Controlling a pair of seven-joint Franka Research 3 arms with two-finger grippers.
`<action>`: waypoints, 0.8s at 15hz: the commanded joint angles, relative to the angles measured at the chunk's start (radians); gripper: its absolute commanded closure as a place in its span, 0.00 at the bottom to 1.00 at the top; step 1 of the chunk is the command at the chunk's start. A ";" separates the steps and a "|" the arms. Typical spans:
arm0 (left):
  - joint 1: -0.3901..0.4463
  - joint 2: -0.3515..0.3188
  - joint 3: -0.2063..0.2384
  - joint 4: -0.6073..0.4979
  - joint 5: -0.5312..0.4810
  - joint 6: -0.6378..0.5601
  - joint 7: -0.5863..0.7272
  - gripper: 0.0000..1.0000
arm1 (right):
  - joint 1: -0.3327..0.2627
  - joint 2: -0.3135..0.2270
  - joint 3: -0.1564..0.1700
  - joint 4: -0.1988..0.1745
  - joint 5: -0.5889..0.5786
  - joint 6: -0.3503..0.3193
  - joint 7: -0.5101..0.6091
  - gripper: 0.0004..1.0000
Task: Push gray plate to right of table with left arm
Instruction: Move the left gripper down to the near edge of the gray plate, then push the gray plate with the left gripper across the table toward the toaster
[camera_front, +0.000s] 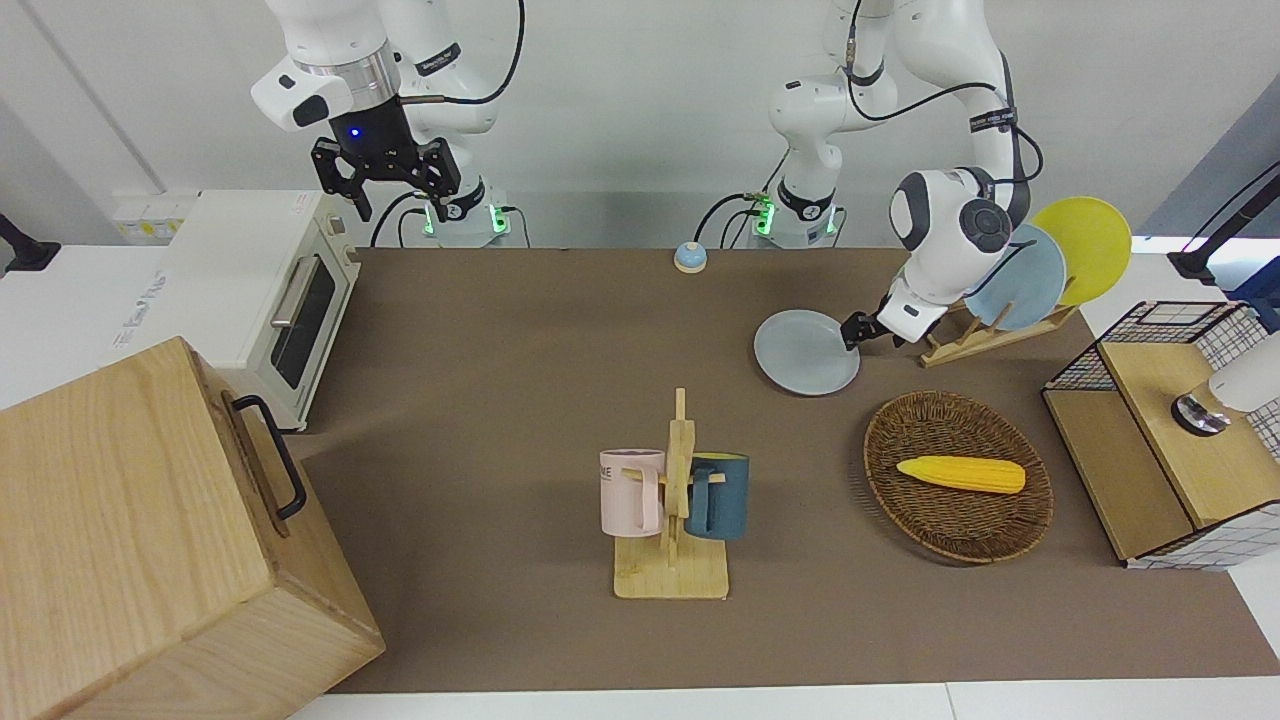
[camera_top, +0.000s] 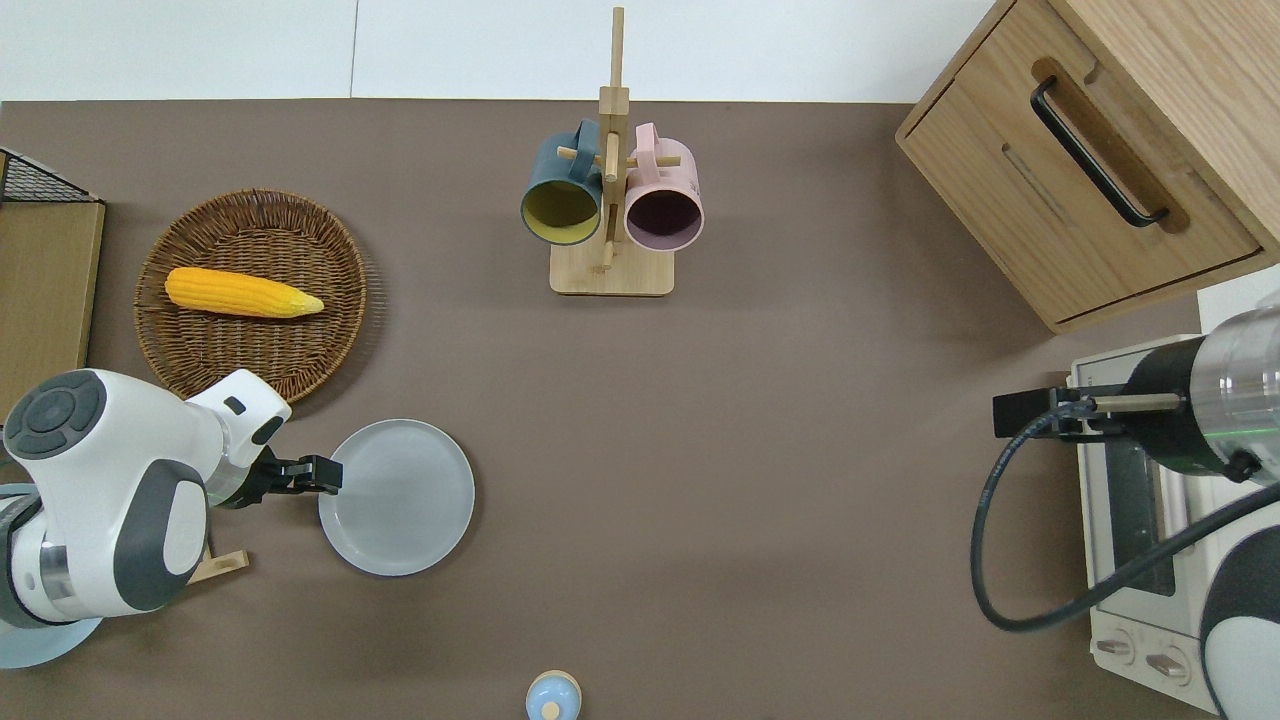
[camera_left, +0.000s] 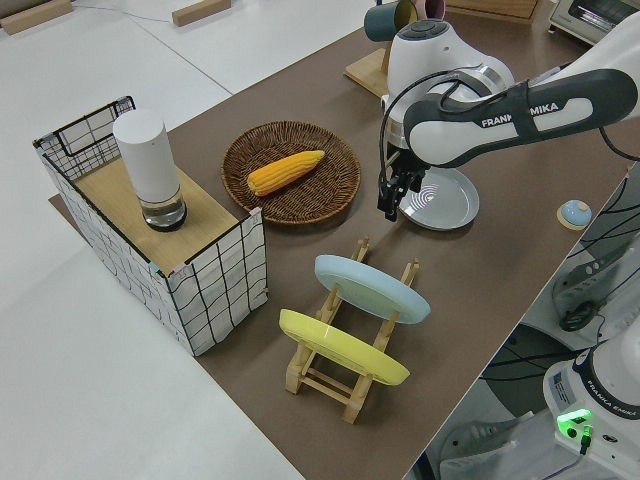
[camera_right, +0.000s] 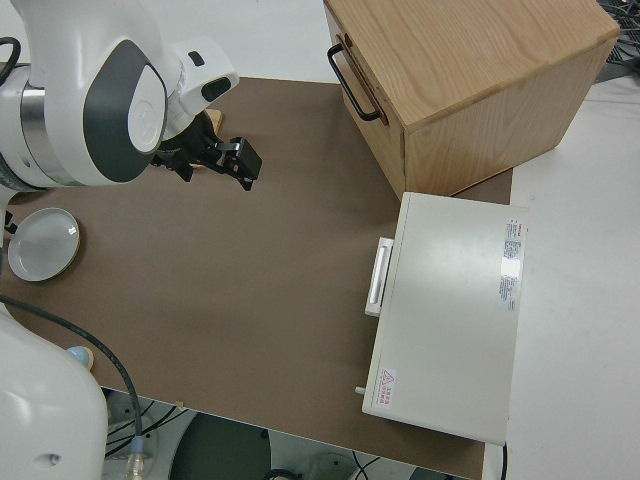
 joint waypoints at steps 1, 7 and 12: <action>0.009 -0.020 -0.004 -0.046 -0.038 0.028 0.045 0.08 | -0.024 -0.027 0.014 -0.027 0.021 0.000 0.010 0.00; 0.007 -0.016 -0.007 -0.084 -0.058 0.066 0.045 0.18 | -0.024 -0.027 0.014 -0.027 0.021 0.000 0.010 0.00; 0.003 -0.014 -0.016 -0.089 -0.075 0.069 0.045 0.45 | -0.024 -0.027 0.014 -0.027 0.021 -0.001 0.010 0.00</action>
